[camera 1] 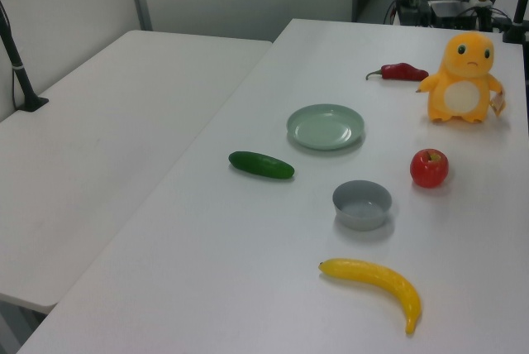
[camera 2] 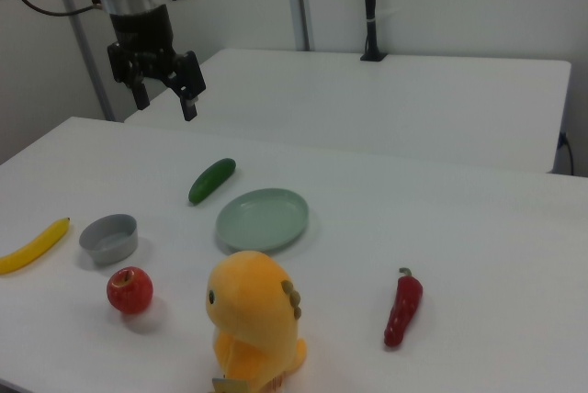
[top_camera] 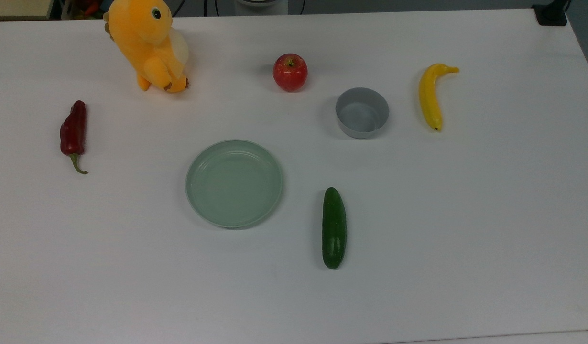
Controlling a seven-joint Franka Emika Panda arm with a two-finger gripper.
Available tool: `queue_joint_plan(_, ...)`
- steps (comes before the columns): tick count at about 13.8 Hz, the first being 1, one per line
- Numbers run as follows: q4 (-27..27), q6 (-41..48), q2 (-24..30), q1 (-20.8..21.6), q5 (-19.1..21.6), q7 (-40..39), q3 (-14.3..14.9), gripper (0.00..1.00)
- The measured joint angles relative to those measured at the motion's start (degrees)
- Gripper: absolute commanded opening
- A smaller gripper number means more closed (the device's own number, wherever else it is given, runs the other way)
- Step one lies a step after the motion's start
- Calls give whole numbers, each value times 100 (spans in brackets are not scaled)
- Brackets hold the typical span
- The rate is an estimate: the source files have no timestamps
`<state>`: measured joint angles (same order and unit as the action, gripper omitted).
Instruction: Put the red apple in the bowl
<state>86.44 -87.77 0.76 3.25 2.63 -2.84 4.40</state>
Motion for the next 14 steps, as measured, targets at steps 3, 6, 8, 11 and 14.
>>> queue_joint_plan(3,122,-43,85,8,16,-45,-8,100)
queue_joint_plan(6,266,-62,244,13,18,-121,-21,100)
queue_joint_plan(8,299,-62,266,13,18,-124,-21,100)
queue_joint_plan(11,311,-62,266,13,18,-127,-22,100)
queue_joint_plan(14,353,-62,267,16,18,-130,-25,100)
